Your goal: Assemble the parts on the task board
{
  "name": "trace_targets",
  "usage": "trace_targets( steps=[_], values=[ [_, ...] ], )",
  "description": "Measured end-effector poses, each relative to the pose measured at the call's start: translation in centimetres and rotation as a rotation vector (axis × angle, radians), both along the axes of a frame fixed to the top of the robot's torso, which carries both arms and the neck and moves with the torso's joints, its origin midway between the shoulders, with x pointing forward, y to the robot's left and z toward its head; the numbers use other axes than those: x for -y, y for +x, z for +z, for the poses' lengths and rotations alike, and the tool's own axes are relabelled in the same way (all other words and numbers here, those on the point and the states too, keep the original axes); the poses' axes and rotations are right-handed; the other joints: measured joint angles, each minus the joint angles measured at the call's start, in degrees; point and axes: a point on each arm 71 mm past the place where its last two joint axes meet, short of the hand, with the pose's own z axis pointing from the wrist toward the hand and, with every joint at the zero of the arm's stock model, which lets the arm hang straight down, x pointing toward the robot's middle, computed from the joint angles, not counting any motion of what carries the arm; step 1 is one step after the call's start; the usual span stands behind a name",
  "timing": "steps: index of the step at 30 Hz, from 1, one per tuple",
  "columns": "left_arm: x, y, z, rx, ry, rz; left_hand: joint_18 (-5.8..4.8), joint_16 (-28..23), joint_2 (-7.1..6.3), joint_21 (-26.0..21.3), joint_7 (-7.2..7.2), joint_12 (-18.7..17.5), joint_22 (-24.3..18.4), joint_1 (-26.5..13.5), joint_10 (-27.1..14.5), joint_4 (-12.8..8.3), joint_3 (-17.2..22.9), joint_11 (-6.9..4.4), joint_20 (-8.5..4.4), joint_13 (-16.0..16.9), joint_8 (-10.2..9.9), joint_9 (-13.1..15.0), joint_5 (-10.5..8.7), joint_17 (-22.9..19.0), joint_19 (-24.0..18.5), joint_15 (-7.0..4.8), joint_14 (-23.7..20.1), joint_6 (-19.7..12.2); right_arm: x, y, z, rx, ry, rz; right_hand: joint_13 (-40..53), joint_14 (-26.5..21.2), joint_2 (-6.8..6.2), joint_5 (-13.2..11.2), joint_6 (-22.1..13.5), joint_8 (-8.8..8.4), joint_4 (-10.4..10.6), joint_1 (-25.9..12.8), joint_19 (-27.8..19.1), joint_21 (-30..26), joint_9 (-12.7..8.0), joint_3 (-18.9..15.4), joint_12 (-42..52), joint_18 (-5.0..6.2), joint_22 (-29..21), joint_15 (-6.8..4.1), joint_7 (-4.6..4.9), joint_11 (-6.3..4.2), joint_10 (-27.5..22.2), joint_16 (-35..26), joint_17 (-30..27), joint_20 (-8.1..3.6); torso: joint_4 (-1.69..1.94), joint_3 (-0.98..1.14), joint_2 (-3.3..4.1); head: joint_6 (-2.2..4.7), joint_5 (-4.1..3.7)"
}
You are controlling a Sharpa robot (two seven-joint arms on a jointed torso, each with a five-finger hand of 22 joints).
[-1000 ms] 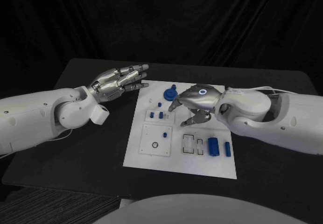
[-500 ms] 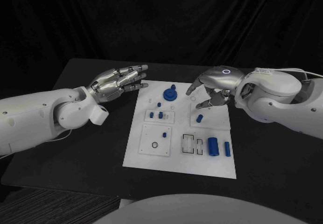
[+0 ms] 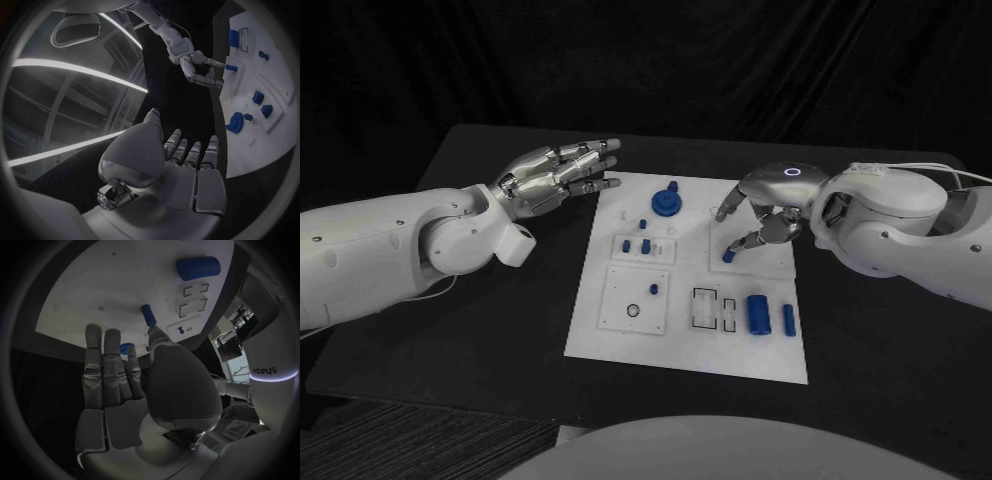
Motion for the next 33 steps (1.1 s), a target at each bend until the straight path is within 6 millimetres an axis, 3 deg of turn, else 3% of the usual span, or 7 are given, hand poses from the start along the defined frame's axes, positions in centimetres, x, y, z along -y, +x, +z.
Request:
trace_targets(
  steps=[17,19,23,27,33],
  values=[
    [-0.1,-0.1,0.0,-0.001,-0.002,-0.002,0.00,0.03,1.23,0.00,0.06,0.00,-0.01,-0.09,0.00,0.41,0.41,0.00,0.21,0.00,0.21,-0.01,0.59,0.01,0.21,0.21,0.21,0.06,-0.5,-0.6,-1.7,-0.071,0.002,0.006,0.01,-0.75,0.18,-0.93,-0.55,-0.24,-0.30,-0.10,0.00,-2.46,-0.16,0.31,0.00,0.00,-0.01,0.01,0.55,0.20,0.60,-0.41,-1.00,0.00,0.01,-0.01,-0.06,0.00,0.09],
    [-0.1,-0.1,0.0,-0.001,-0.002,-0.002,0.00,0.03,1.23,0.00,-0.06,0.00,-0.01,-0.08,0.00,0.41,0.41,0.00,0.21,0.00,0.21,-0.01,0.59,0.01,0.21,0.21,0.21,0.18,-0.6,-0.7,-2.1,-0.086,-0.001,0.010,0.01,-1.09,1.13,-0.62,-0.39,-0.28,-0.40,1.23,-0.16,-3.06,-0.16,1.06,0.00,0.00,-0.02,0.03,0.84,-0.13,0.93,-0.41,-1.06,0.16,0.01,-0.01,-0.06,0.00,0.01],
    [-0.1,-0.1,0.0,-0.002,-0.001,-0.002,0.00,0.03,1.48,0.00,-0.15,0.00,0.01,0.17,0.00,0.41,0.41,0.00,0.21,0.00,0.21,-0.01,0.81,0.01,0.21,0.21,0.21,0.27,-0.6,-0.9,-3.0,-0.114,-0.010,0.012,0.18,-1.30,2.34,3.21,0.48,-0.26,-1.31,4.11,-0.24,-3.55,0.06,2.12,0.00,0.00,-0.02,-0.18,1.21,-0.27,1.99,-0.41,-1.17,0.19,0.01,-0.01,-0.06,0.00,0.02],
    [-0.1,-0.1,0.0,-0.003,-0.001,-0.003,0.00,0.03,1.48,0.14,-0.15,0.00,0.02,0.17,0.00,0.41,0.41,0.00,0.21,0.00,0.21,-0.01,0.81,0.01,0.21,0.20,0.21,0.27,-0.8,-0.9,-3.2,-0.124,-0.012,0.016,0.37,-1.51,3.24,10.06,2.12,0.58,-2.78,5.59,-0.43,-4.12,0.85,3.09,0.23,0.00,-0.02,-0.39,1.58,-0.46,2.91,-0.63,-1.26,0.00,-0.01,-0.02,-0.06,0.00,0.09],
    [-0.1,-0.1,-0.1,-0.007,0.002,-0.006,0.00,0.02,2.05,0.22,-0.02,0.28,0.11,0.29,0.00,0.41,0.41,0.00,0.33,0.00,0.21,-0.01,1.25,0.01,0.33,0.20,0.21,0.41,-0.8,-1.0,-3.3,-0.128,-0.009,0.021,0.39,-1.53,3.33,14.22,2.56,0.77,-4.43,6.24,-0.63,-4.83,1.34,3.95,0.23,0.00,-0.03,-0.42,1.73,-0.31,3.17,-0.63,-1.32,-0.20,-0.02,-0.02,-0.06,0.00,0.00]
  ],
)
